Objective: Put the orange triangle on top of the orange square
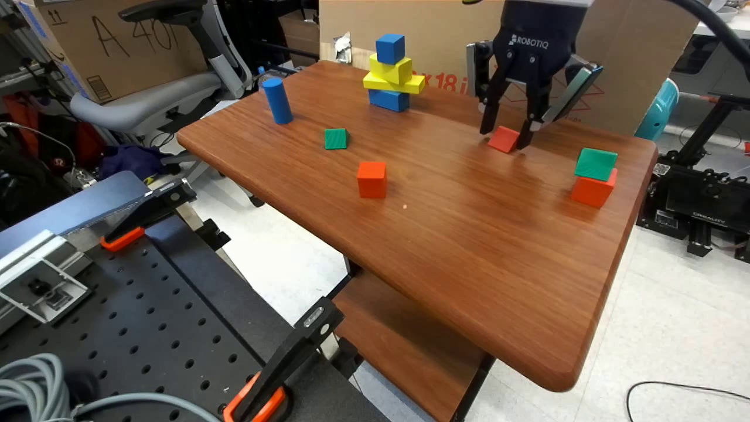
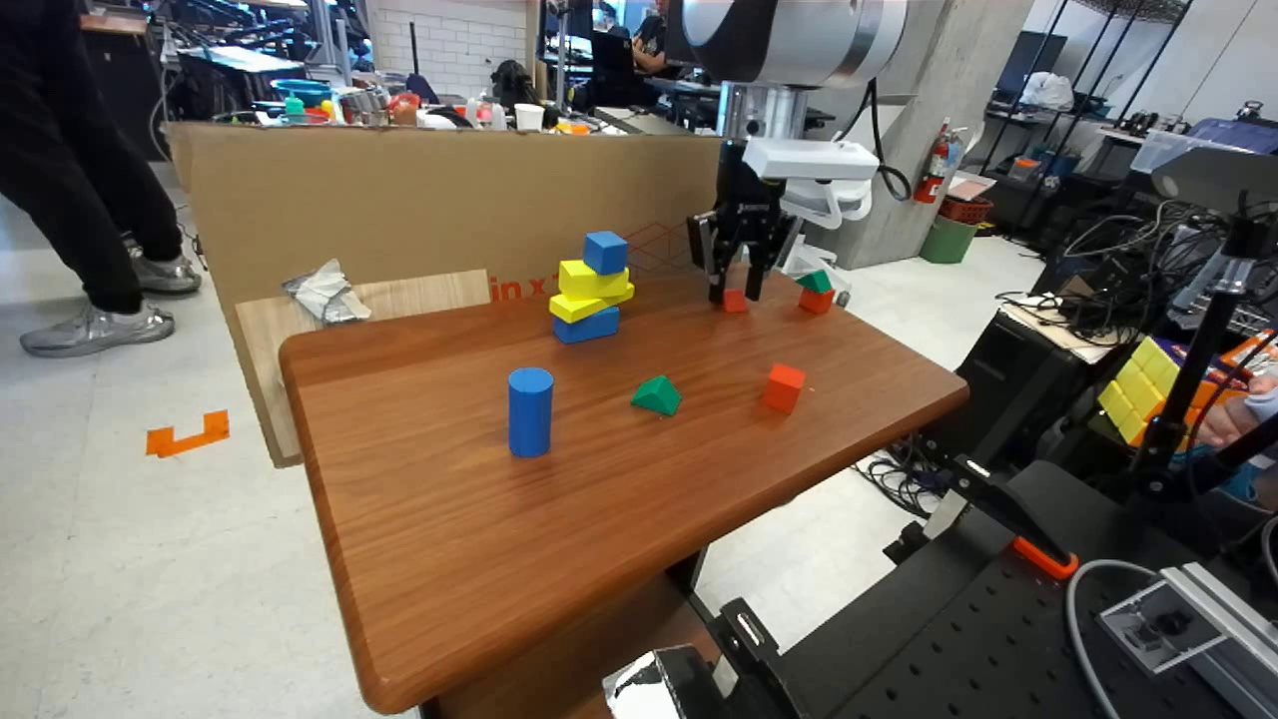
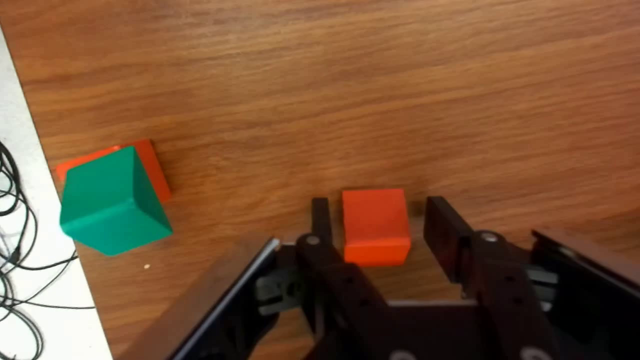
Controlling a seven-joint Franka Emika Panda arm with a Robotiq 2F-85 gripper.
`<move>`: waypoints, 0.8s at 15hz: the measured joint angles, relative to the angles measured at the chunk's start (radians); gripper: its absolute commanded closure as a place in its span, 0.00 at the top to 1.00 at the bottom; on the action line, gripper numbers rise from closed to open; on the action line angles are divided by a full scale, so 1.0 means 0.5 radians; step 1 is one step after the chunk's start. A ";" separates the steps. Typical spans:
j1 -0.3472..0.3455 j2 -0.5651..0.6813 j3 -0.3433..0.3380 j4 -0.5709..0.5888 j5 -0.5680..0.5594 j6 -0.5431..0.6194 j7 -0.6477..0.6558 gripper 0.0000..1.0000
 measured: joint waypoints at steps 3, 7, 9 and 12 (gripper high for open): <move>0.008 -0.001 0.000 0.001 -0.018 0.000 -0.001 0.08; 0.008 -0.050 0.001 -0.061 -0.029 0.016 -0.075 0.08; 0.008 -0.142 0.000 -0.197 -0.076 0.070 -0.123 0.08; 0.017 -0.325 0.000 -0.467 -0.211 0.197 -0.158 0.08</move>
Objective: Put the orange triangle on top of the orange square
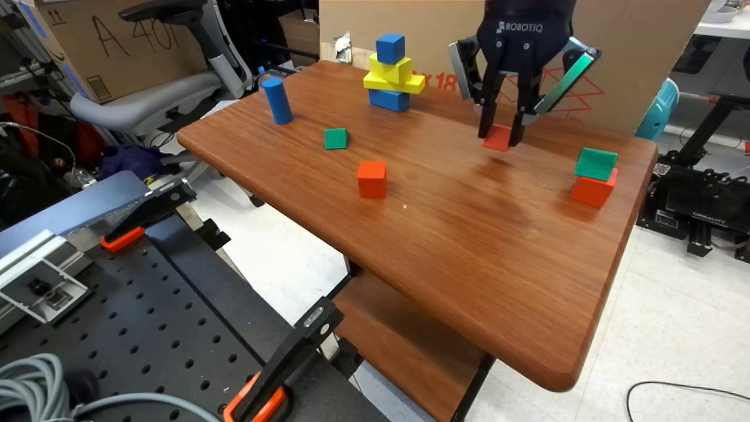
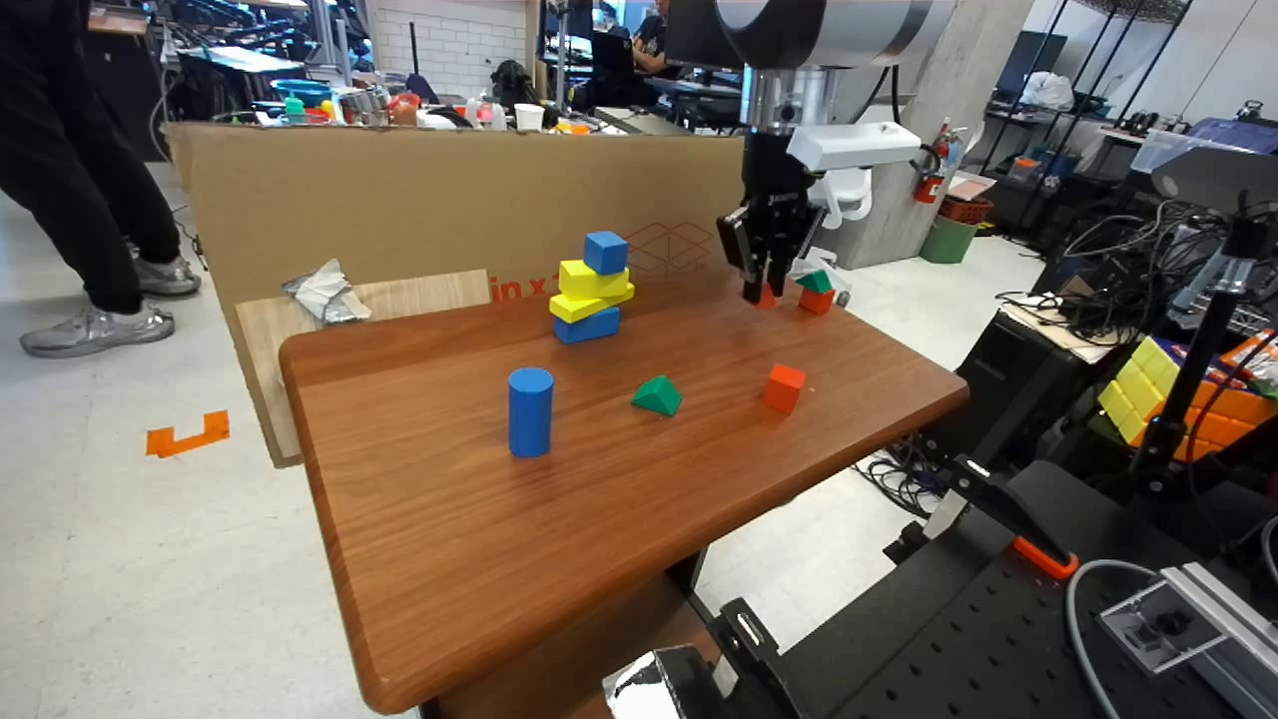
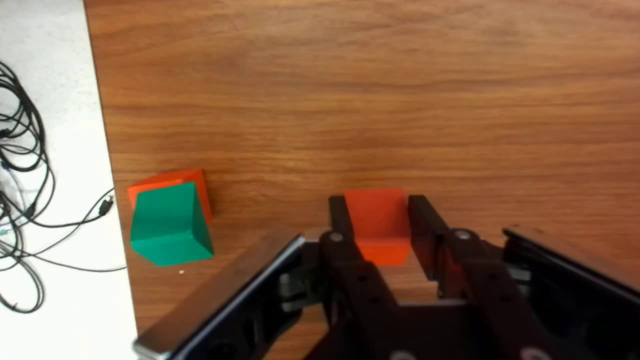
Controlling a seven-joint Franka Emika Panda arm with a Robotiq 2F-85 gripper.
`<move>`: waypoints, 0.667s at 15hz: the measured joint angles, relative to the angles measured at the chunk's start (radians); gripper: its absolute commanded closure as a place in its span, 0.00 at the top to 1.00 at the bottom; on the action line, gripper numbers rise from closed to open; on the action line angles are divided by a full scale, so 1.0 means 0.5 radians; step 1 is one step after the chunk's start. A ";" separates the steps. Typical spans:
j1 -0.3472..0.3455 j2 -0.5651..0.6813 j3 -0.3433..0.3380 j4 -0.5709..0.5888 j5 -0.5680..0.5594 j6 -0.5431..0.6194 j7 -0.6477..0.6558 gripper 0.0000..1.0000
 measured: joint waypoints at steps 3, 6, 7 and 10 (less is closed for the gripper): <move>0.035 -0.185 -0.005 -0.266 -0.161 0.126 -0.001 0.08; 0.095 -0.338 -0.005 -0.488 -0.319 0.161 0.000 0.08; 0.116 -0.377 -0.003 -0.549 -0.360 0.161 -0.002 0.08; 0.183 -0.477 0.001 -0.719 -0.474 0.180 -0.001 0.08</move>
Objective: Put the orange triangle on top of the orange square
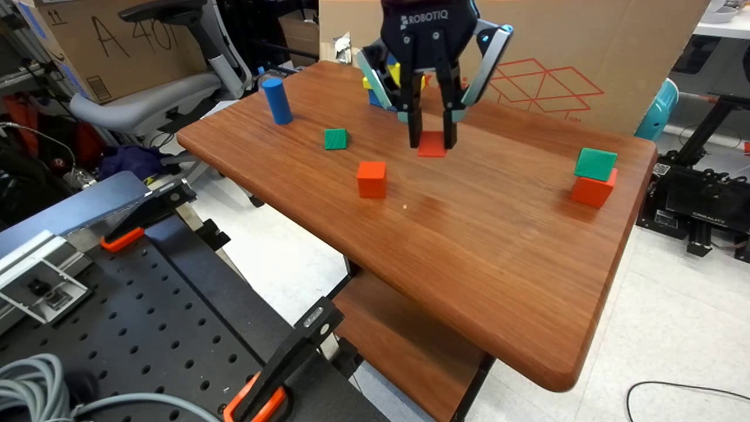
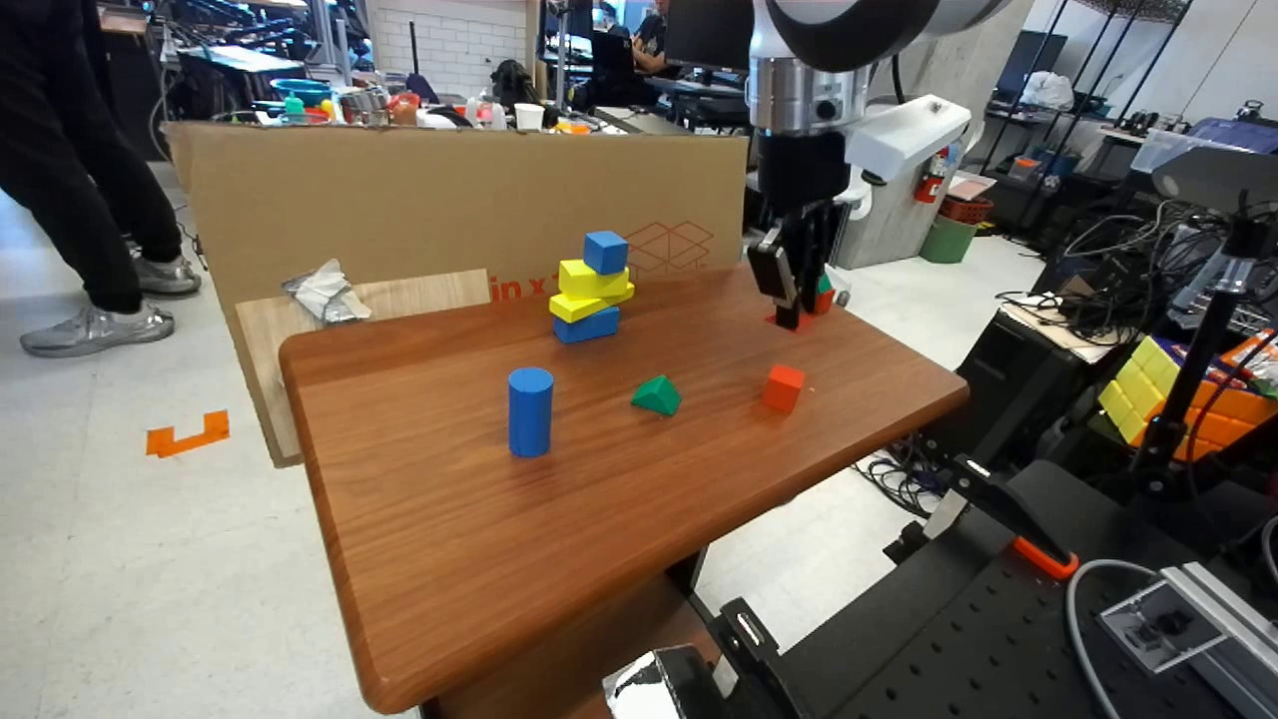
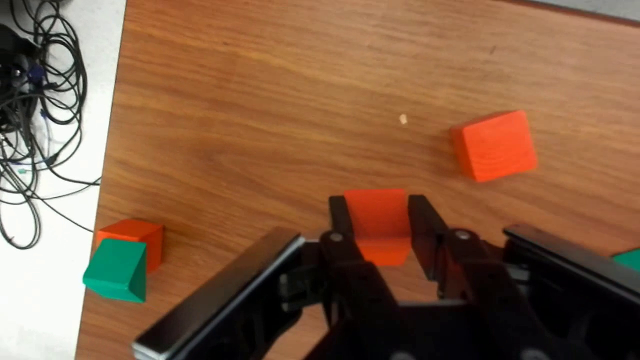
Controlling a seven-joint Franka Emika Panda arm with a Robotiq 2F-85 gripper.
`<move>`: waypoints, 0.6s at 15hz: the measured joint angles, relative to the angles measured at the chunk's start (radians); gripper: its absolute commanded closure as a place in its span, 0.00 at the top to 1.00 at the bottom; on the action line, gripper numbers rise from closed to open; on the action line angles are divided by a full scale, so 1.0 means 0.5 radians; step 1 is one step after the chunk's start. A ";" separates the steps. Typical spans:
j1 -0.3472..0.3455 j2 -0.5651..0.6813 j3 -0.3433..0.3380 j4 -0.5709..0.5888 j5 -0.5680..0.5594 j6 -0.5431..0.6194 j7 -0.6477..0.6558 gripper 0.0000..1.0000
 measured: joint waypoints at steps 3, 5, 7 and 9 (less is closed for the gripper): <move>0.049 -0.087 0.003 -0.156 -0.081 0.066 0.002 0.08; 0.059 -0.138 0.009 -0.242 -0.100 0.094 0.001 0.08; 0.058 -0.180 0.014 -0.302 -0.099 0.098 -0.009 0.08; 0.044 -0.210 0.021 -0.354 -0.095 0.138 -0.052 0.08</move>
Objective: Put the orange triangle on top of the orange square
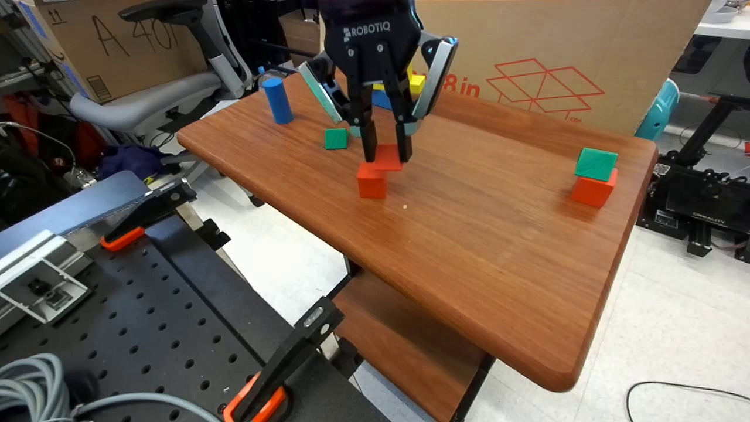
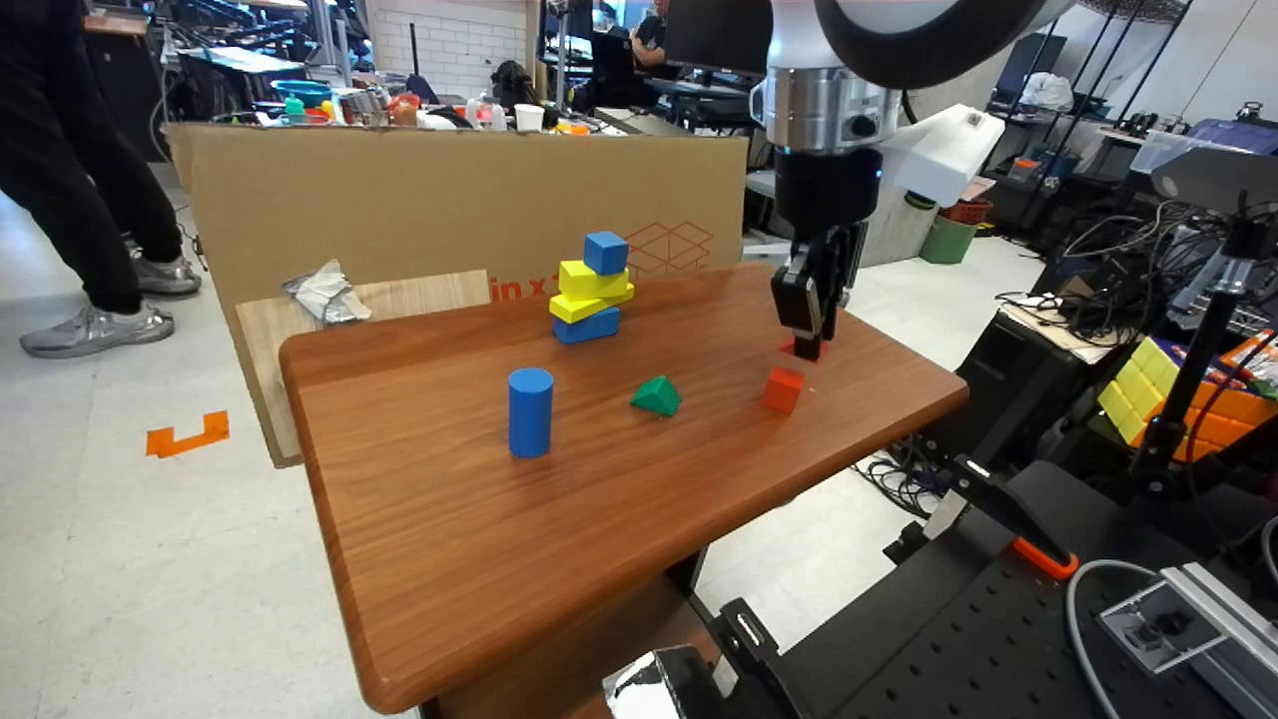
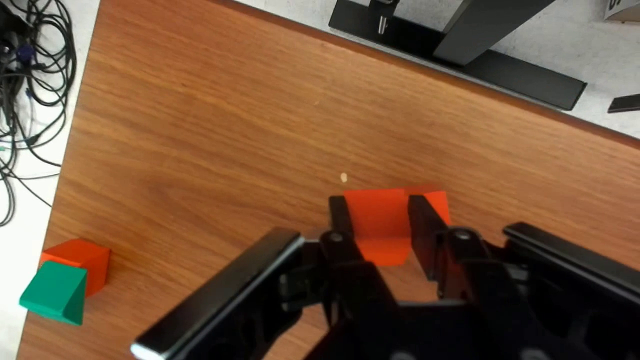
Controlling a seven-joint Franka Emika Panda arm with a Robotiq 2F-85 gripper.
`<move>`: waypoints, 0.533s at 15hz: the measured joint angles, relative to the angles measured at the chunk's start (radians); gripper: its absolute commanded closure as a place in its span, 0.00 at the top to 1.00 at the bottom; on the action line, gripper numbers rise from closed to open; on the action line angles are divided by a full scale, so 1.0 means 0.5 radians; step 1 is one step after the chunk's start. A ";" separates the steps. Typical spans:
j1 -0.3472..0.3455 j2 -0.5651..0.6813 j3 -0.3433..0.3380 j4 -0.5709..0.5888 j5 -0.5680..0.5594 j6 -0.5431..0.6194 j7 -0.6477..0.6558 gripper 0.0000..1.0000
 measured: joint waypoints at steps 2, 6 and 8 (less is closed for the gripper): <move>-0.022 -0.017 0.009 -0.043 0.005 0.063 -0.062 0.08; -0.059 -0.020 0.033 -0.063 0.010 0.111 -0.174 0.08; -0.070 -0.020 0.048 -0.063 0.015 0.111 -0.231 0.08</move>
